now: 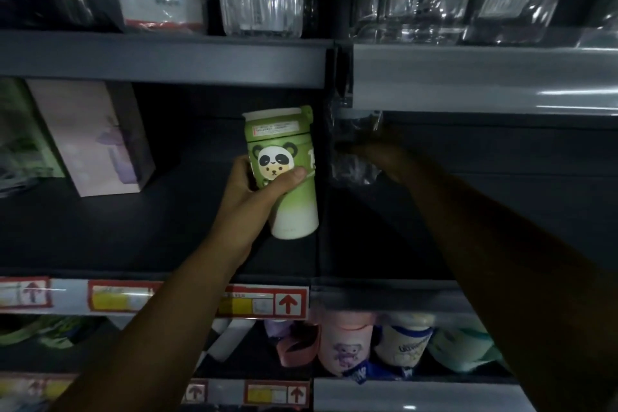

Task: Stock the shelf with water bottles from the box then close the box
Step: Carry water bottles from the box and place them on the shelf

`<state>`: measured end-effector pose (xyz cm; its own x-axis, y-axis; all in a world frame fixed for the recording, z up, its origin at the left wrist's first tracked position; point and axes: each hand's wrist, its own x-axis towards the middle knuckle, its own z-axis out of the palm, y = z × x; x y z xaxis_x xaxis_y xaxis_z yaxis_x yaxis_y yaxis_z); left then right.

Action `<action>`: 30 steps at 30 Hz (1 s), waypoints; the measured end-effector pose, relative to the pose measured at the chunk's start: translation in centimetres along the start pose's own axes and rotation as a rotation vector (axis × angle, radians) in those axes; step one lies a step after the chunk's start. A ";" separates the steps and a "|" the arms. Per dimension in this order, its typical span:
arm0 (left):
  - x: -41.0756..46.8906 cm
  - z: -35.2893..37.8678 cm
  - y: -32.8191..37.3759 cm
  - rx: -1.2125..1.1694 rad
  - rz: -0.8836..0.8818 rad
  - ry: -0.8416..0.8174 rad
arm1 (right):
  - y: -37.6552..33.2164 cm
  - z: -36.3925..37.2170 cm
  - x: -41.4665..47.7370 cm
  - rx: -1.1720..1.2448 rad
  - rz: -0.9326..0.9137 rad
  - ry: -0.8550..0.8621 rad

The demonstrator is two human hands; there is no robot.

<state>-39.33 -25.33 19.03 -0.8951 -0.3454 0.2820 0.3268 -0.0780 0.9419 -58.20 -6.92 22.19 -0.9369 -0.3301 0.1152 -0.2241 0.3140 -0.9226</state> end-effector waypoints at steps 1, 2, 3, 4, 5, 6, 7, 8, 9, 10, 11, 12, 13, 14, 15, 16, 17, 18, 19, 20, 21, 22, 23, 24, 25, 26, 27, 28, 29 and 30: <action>-0.1 0.0 0.0 0.009 0.009 0.003 | 0.1 0.1 0.1 0.000 0.007 -0.006; -0.1 0.1 0.1 0.019 0.019 0.007 | 0.2 0.0 0.0 0.002 0.016 -0.006; -0.1 0.1 0.1 0.027 0.024 0.010 | 0.3 0.0 -0.2 0.005 0.020 0.002; -0.1 0.1 0.1 0.030 0.026 0.008 | 0.5 -0.1 -0.5 0.013 0.027 0.019; -0.1 0.1 0.1 0.030 0.022 0.006 | 0.7 -0.2 -0.7 0.032 0.025 0.038; -0.1 0.1 0.0 0.026 0.018 0.002 | 0.9 -0.3 -0.8 0.038 0.024 0.057; 0.0 0.1 -0.1 0.021 0.013 -0.002 | 1.0 -0.2 -0.9 0.022 0.015 0.066; 0.1 0.0 -0.2 0.009 0.012 -0.010 | 1.0 0.0 -1.0 -0.012 0.019 0.072; 0.2 0.0 -0.2 0.001 0.012 -0.015 | 1.1 0.2 -0.8 -0.050 0.031 0.087; 0.1 -0.1 -0.2 -0.002 0.012 -0.022 | 0.9 0.4 -0.9 -0.074 0.055 0.107; 0.1 -0.2 -0.2 0.005 0.009 -0.032 | 0.8 0.5 -0.8 -0.090 0.069 0.113; 0.1 -0.2 0.0 0.029 0.005 -0.045 | 0.5 0.5 -0.9 -0.114 0.085 0.095; 0.0 -0.3 0.2 0.069 0.000 -0.059 | 0.2 0.4 -1.0 -0.153 0.096 0.074; -0.1 -0.4 0.4 0.123 -0.005 -0.075 | -0.1 0.1 -1.4 -0.189 0.110 0.049; -0.2 -0.6 0.7 0.176 -0.008 -0.096 | -0.2 -0.1 -1.8 -0.203 0.099 0.033; -0.3 -0.7 1.0 0.224 -0.009 -0.124 | -0.2 -0.5 -2.4 -0.204 0.086 0.021; -0.4 -0.9 1.3 0.266 -0.014 -0.155 | 0.0 -0.9 -3.0 -0.208 0.076 0.008; -0.4 -1.1 1.6 0.306 -0.020 -0.186 | 0.0 -1.3 -4.1 -0.214 0.089 -0.008; -0.5 -1.1 1.9 0.336 -0.026 -0.205 | 0.1 -1.7 -5.1 -0.216 0.104 -0.020; -0.7 -1.0 2.3 0.355 -0.028 -0.214 | 0.2 -2.2 -6.2 -0.210 0.107 -0.028; -0.8 -0.9 2.5 0.363 -0.034 -0.206 | 0.2 -2.5 -7.4 -0.201 0.077 -0.033; -0.9 -0.5 2.7 0.357 -0.036 -0.200 | 0.2 -2.9 -8.5 -0.178 0.039 -0.038; -0.9 0.0 2.9 0.350 -0.036 -0.196 | 0.4 -3.2 -9.6 -0.156 0.004 -0.035; -0.8 0.5 2.8 0.346 -0.035 -0.200 | 0.6 -3.4 -10.4 -0.156 -0.005 -0.022; -0.6 1.3 2.6 0.343 -0.034 -0.199 | 0.8 -3.5 -11.2 -0.179 -0.007 -0.007; -0.3 2.1 2.4 0.329 -0.035 -0.199 | 0.9 -3.5 -11.7 -0.222 -0.011 0.005; 0.1 3.0 2.0 0.307 -0.043 -0.194 | 1.2 -3.4 -12.0 -0.258 -0.009 0.021; 0.5 3.9 1.6 0.279 -0.048 -0.198 | 1.3 -3.4 -12.2 -0.285 0.005 0.041; 1.0 4.9 1.3 0.256 -0.052 -0.203 | 1.2 -3.4 -12.6 -0.305 -0.002 0.052; 1.4 5.7 1.0 0.244 -0.053 -0.212 | 1.0 -3.5 -13.0 -0.340 -0.019 0.052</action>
<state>-42.01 -20.53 21.47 -0.9604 -0.1428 0.2391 0.2187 0.1451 0.9649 -47.18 0.74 21.07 -0.9421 -0.2958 0.1580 -0.3101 0.5895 -0.7459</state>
